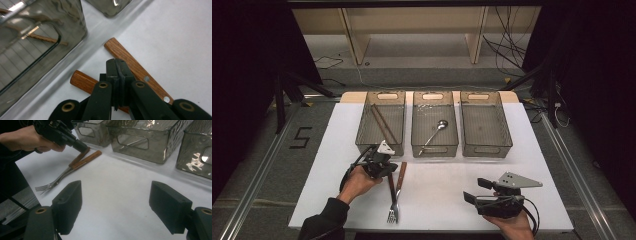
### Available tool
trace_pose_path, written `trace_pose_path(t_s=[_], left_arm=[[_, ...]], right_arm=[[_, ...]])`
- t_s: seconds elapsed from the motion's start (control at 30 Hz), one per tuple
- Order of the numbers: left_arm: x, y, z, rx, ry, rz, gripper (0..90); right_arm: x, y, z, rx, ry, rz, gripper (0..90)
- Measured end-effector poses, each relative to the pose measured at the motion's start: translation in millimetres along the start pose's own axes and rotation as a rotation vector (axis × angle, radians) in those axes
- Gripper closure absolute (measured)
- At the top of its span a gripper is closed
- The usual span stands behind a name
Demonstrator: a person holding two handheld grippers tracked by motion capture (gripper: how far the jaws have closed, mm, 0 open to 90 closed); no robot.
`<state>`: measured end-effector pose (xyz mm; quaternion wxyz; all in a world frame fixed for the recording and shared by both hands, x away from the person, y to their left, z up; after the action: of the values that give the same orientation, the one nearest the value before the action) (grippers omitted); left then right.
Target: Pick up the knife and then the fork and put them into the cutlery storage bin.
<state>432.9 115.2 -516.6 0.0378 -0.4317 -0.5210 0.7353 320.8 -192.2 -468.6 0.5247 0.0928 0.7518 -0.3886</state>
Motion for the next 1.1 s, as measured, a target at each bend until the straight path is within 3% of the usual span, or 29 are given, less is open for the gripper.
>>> trace_pose_path(t_s=[0.67,0.87,1.1], left_arm=[[5.5,1.0,-3.4,0.002,-0.006,-0.071,89.1],[13.1,-0.8,-8.5,-0.039,0.011,-0.124,89.0],[27.8,-13.5,-17.2,-0.052,-0.019,-0.171,89.0]], right_arm=[[0.4,-1.5,1.5,0.002,0.005,0.006,27.3],[0.1,-1.7,1.7,0.004,0.008,0.006,27.3],[-0.3,-3.9,3.3,0.01,0.01,0.011,27.3]])
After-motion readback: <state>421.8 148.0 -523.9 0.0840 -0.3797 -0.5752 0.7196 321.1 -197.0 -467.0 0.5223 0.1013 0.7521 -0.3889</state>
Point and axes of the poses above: each handheld gripper's, and its own axes: y roughly forward along the jaws, x roughly out of its underside, z roughly to its right, the point moved 6 cm from there along y, roughly forward along the jaws, and after that the axes turned 6 degrees about -y, right-handed, at the moved point
